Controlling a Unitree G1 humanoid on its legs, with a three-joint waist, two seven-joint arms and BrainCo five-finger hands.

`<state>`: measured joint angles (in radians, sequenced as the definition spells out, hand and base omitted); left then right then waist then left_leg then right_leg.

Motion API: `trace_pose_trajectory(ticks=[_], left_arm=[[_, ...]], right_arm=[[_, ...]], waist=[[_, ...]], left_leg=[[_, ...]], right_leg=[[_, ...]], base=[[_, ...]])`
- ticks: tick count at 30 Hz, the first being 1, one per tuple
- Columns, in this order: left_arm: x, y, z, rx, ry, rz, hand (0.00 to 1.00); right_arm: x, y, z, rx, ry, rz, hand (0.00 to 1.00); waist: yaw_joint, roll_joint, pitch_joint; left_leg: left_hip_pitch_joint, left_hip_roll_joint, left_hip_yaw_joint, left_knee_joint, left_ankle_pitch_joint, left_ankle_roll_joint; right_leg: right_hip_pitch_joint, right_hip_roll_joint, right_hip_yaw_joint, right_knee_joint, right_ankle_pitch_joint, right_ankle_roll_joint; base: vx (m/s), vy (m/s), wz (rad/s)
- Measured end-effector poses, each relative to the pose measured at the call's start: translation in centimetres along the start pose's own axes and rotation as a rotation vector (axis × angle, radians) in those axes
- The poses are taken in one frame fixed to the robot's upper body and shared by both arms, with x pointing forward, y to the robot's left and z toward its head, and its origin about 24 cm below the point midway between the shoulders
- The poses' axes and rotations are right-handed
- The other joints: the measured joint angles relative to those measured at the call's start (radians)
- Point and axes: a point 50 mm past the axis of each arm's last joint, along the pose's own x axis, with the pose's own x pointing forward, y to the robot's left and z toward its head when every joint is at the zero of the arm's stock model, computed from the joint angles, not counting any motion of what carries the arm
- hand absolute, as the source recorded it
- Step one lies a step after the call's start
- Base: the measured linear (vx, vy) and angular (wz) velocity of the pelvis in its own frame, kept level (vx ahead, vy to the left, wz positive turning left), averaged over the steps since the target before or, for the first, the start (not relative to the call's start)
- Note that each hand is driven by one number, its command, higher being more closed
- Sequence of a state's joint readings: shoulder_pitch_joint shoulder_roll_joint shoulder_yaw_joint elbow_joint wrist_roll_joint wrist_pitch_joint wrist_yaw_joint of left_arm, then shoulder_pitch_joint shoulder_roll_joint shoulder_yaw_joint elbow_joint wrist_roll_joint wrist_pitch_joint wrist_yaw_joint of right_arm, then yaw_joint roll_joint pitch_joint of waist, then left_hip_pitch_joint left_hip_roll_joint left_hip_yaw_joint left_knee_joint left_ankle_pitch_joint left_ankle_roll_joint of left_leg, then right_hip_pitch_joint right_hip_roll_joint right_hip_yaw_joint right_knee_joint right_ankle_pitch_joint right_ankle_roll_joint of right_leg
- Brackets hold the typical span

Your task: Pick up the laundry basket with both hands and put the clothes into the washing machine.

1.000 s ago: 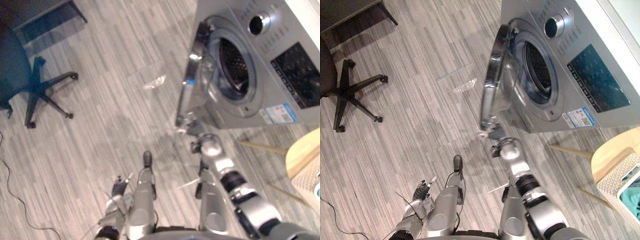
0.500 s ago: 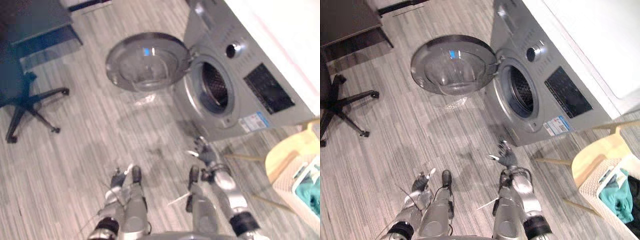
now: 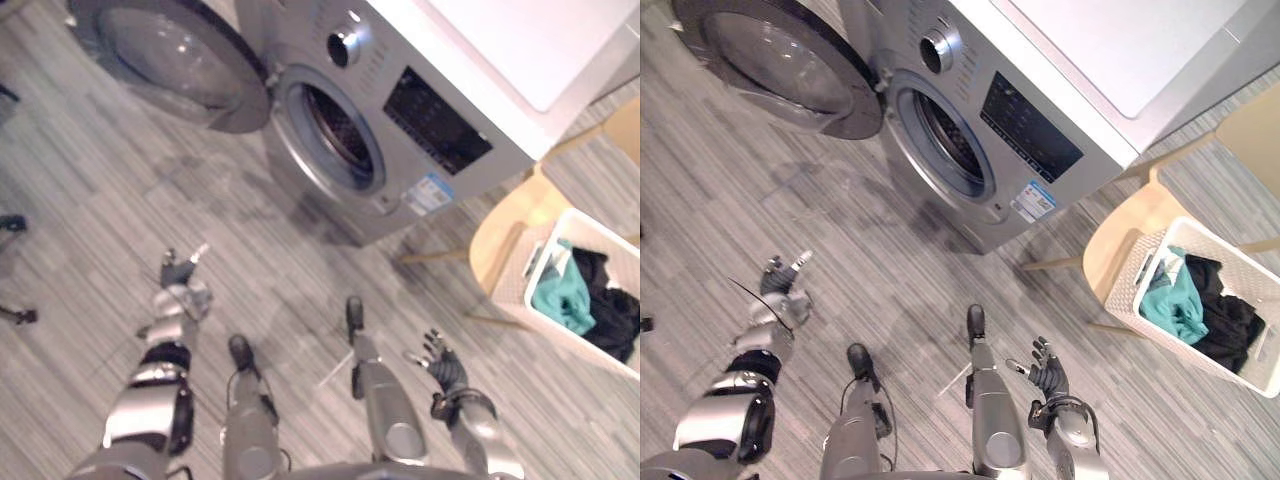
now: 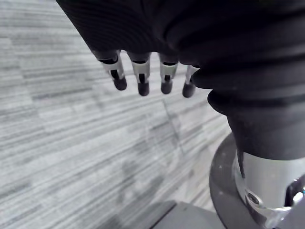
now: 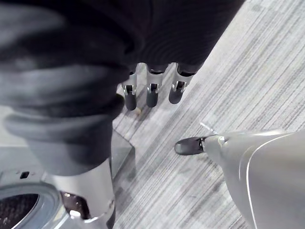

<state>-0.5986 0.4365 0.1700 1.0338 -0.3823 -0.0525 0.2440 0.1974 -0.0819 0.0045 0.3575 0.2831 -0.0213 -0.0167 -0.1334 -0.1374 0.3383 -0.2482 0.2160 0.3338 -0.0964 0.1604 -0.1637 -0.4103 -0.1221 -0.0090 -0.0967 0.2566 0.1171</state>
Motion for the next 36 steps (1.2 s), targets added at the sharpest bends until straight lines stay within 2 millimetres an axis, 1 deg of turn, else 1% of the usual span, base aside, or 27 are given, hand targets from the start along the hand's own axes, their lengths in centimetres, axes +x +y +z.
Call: trace_pose_trajectory(ticks=[1, 2, 4, 7, 8, 10, 12, 16, 18, 19, 21, 23, 25, 26, 27, 28, 29, 30, 31, 32, 33, 34, 36], left_arm=[[0.4, 0.0, 1.5, -0.006, -0.033, 0.006, 0.0], [0.5, 0.0, 2.2, -0.01, -0.049, 0.008, 0.0], [1.0, 0.2, 4.8, -0.027, -0.104, 0.035, 0.0], [1.3, 0.3, 7.0, -0.07, -0.147, 0.041, 0.0], [1.3, 0.4, 7.1, -0.071, -0.151, 0.044, 0.0], [1.3, 0.3, 7.4, -0.076, -0.158, 0.053, 0.0], [1.3, 0.3, 7.4, -0.076, -0.155, 0.058, 0.0], [1.3, 0.2, 7.6, -0.078, -0.16, 0.052, 0.0], [1.3, -0.2, 8.3, -0.089, -0.168, 0.046, 0.0], [1.3, -0.6, 8.9, -0.106, -0.179, 0.038, 0.0], [1.3, -1.2, 10.3, -0.158, -0.201, 0.022, 0.0], [1.3, -1.1, 12.0, -0.201, -0.232, 0.02, 0.0], [1.1, -1.2, 14.7, -0.264, -0.283, 0.01, 0.0], [1.0, -1.3, 15.5, -0.273, -0.301, 0.007, 0.0], [0.9, -1.1, 16.3, -0.319, -0.299, 0.033, 0.0], [0.9, -0.2, 16.9, -0.322, -0.312, 0.056, 0.0], [0.9, 0.1, 17.3, -0.325, -0.323, 0.064, 0.0], [0.7, 0.4, 18.4, -0.35, -0.346, 0.066, 0.0], [0.5, 0.2, 19.6, -0.389, -0.366, 0.055, 0.0], [0.3, 0.0, 20.1, -0.401, -0.376, 0.047, 0.0], [-0.1, -0.4, 21.3, -0.429, -0.404, 0.029, 0.0], [-0.4, -0.3, 22.4, -0.45, -0.435, 0.019, 0.0], [-1.0, -0.5, 23.8, -0.484, -0.478, 0.0, 0.0]], right_arm=[[0.0, 0.1, -0.1, 0.031, 0.002, 0.001, 0.0], [-0.1, 0.2, -0.2, 0.042, 0.003, 0.002, 0.0], [-0.1, 0.8, -0.3, 0.081, -0.001, 0.008, 0.0], [-0.1, 1.1, -0.4, 0.115, -0.001, 0.013, 0.0], [-0.1, 1.1, -0.4, 0.124, -0.003, 0.012, 0.0], [-0.1, 1.1, -0.3, 0.197, -0.007, 0.01, 0.0], [-0.1, 1.0, -0.4, 0.234, -0.005, 0.008, 0.0], [-0.1, 0.9, -0.3, 0.27, -0.006, 0.002, 0.0], [-0.1, 0.8, -0.3, 0.28, -0.01, -0.001, 0.0], [-0.1, 0.8, -0.3, 0.281, -0.013, -0.003, 0.0], [-0.1, 0.7, -0.2, 0.29, -0.023, -0.005, 0.0], [-0.1, 0.8, 0.1, 0.294, -0.036, -0.003, 0.0], [-0.3, 0.6, 0.2, 0.304, -0.048, -0.008, 0.0], [-0.4, 0.6, 0.2, 0.305, -0.051, -0.008, 0.0], [-0.6, 0.6, 0.2, 0.309, -0.054, -0.01, 0.0], [-0.8, 0.7, 0.1, 0.318, -0.056, -0.01, 0.0], [-0.9, 0.8, 0.1, 0.322, -0.057, -0.009, 0.0], [-0.9, 1.0, 0.1, 0.329, -0.061, -0.006, 0.0], [-1.1, 1.1, 0.1, 0.335, -0.064, -0.006, 0.0], [-1.2, 1.1, 0.2, 0.337, -0.067, -0.006, 0.0], [-1.5, 1.1, 0.4, 0.34, -0.081, -0.002, 0.0], [-1.7, 1.1, 0.7, 0.342, -0.095, 0.001, 0.0], [-2.1, 0.9, 0.8, 0.351, -0.111, -0.002, 0.0]], waist=[[-0.005, -0.007, 0.004], [-0.006, -0.01, 0.004], [-0.015, -0.026, 0.008], [-0.014, -0.044, 0.017], [-0.013, -0.045, 0.017], [-0.009, -0.046, 0.018], [-0.006, -0.046, 0.024], [-0.005, -0.047, 0.039], [0.001, -0.049, 0.056], [0.005, -0.049, 0.058], [0.01, -0.052, 0.06], [0.008, -0.061, 0.071], [0.008, -0.073, 0.078], [0.008, -0.075, 0.079], [0.012, -0.076, 0.079], [0.013, -0.077, 0.08], [0.012, -0.08, 0.081], [0.016, -0.089, 0.085], [0.022, -0.094, 0.088], [0.028, -0.094, 0.088], [0.041, -0.094, 0.089], [0.042, -0.096, 0.089], [0.051, -0.098, 0.09]], left_leg=[[-0.003, 0.0, 0.001, 0.001, 0.0, 0.0], [-0.005, 0.0, 0.001, 0.001, 0.0, 0.0], [-0.017, -0.005, 0.002, 0.001, 0.0, 0.0], [-0.025, -0.007, 0.002, 0.002, 0.0, 0.0], [-0.027, -0.007, 0.002, 0.002, 0.0, 0.0], [-0.038, -0.007, 0.0, 0.002, -0.001, 0.0], [-0.039, -0.007, 0.0, 0.002, -0.001, 0.0], [-0.042, -0.006, -0.001, 0.002, -0.003, -0.003], [-0.045, -0.005, -0.002, 0.002, -0.007, -0.007], [-0.057, -0.005, -0.003, 0.002, -0.007, -0.008], [-0.076, -0.005, -0.003, 0.002, -0.005, -0.006], [-0.079, -0.003, -0.002, 0.002, -0.002, -0.002], [-0.083, 0.002, 0.0, 0.002, -0.002, -0.003], [-0.086, 0.004, 0.0, 0.002, -0.002, -0.003], [-0.093, 0.009, -0.001, 0.002, -0.002, -0.003], [-0.096, 0.014, 0.0, 0.003, -0.003, -0.003], [-0.102, 0.019, 0.0, 0.01, -0.006, -0.008], [-0.117, 0.027, 0.0, 0.035, -0.013, -0.015], [-0.131, 0.037, -0.001, 0.055, -0.017, -0.019], [-0.14, 0.044, -0.001, 0.066, -0.022, -0.023], [-0.154, 0.061, 0.0, 0.085, -0.028, -0.029], [-0.168, 0.073, -0.002, 0.103, -0.035, -0.031], [-0.186, 0.092, -0.002, 0.136, -0.053, -0.033]], right_leg=[[-0.002, 0.0, 0.004, 0.0, 0.001, -0.001], [-0.004, 0.001, 0.006, 0.0, 0.001, -0.001], [-0.016, 0.001, 0.008, -0.001, 0.001, -0.001], [-0.02, -0.002, 0.007, -0.001, 0.001, -0.001], [-0.021, -0.002, 0.007, -0.001, 0.001, -0.001], [-0.03, -0.002, 0.007, -0.001, 0.0, -0.001], [-0.031, -0.002, 0.007, -0.001, 0.0, -0.001], [-0.031, -0.002, 0.007, -0.002, -0.001, 0.001], [-0.033, -0.001, 0.006, -0.002, -0.002, 0.002], [-0.044, -0.001, 0.006, -0.002, -0.002, 0.001], [-0.064, -0.001, 0.007, -0.002, 0.0, 0.001], [-0.067, 0.001, 0.008, -0.002, 0.002, 0.001], [-0.071, 0.005, 0.008, -0.001, 0.003, 0.001], [-0.073, 0.006, 0.007, -0.001, 0.003, 0.001], [-0.079, 0.01, 0.007, -0.001, 0.003, 0.001], [-0.083, 0.016, 0.009, -0.001, 0.003, 0.001], [-0.085, 0.017, 0.009, -0.001, 0.003, 0.001], [-0.088, 0.017, 0.011, -0.001, 0.003, 0.0], [-0.09, 0.021, 0.011, -0.001, 0.004, 0.002], [-0.094, 0.024, 0.011, -0.001, 0.008, 0.006], [-0.103, 0.038, 0.015, -0.001, 0.029, 0.009], [-0.104, 0.044, 0.014, -0.001, 0.032, 0.01], [-0.104, 0.055, 0.014, -0.001, 0.033, 0.01]], base=[[0.01, 0.018, -0.08], [0.0, 0.0, 0.0], [0.0, 0.0, 0.0], [-0.01, 0.025, 0.02], [-0.02, 0.04, 0.06], [-0.02, 0.031, 0.03], [-0.02, 0.014, 0.0], [-0.04, 0.028, 0.02], [-0.06, 0.03, 0.05], [-0.06, 0.024, 0.01], [-0.06, 0.021, -0.01], [-0.04, 0.021, -0.04], [-0.01, 0.012, -0.02], [0.0, 0.0, 0.0], [0.0, 0.0, 0.0], [-0.01, 0.009, -0.04], [0.0, 0.01, -0.05], [0.0, 0.0, 0.0], [0.0, 0.0, 0.0], [-0.02, -0.017, -0.08], [-0.03, -0.026, -0.07], [-0.03, -0.026, -0.06], [-0.04, -0.029, -0.02]])
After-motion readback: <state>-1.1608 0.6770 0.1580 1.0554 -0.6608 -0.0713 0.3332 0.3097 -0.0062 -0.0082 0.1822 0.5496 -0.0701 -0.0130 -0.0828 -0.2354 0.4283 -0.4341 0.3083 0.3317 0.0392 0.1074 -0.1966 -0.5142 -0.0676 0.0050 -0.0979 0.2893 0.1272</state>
